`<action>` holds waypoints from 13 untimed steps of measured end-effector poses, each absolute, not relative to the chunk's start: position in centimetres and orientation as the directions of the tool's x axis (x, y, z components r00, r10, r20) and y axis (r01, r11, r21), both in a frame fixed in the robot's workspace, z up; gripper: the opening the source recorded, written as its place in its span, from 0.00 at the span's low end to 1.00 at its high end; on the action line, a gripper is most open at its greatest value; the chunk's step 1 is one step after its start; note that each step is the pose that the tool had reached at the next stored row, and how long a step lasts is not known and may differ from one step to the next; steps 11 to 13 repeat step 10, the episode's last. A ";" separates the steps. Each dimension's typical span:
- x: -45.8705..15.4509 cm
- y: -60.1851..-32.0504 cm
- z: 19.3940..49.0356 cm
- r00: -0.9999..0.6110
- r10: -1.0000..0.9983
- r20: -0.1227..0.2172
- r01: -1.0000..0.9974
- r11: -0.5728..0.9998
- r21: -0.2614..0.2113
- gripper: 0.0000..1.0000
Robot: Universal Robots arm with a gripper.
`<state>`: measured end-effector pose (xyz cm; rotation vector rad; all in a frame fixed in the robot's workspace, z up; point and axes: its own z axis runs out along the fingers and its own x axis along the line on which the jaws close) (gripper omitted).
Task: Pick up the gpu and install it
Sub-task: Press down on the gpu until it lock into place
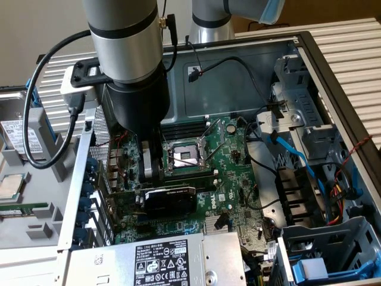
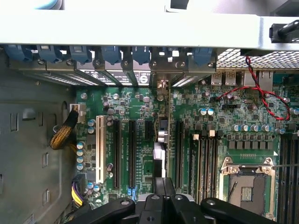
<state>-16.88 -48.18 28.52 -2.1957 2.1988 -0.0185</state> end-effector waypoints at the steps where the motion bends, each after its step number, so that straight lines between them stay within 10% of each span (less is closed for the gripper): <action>1: -16.9 -48.2 28.5 -0.001 -1.000 -0.016 -0.999 0.002 -0.033 0.11; 13: -16.9 -48.2 28.5 -0.001 -1.000 -0.016 -0.999 0.002 -0.033 0.11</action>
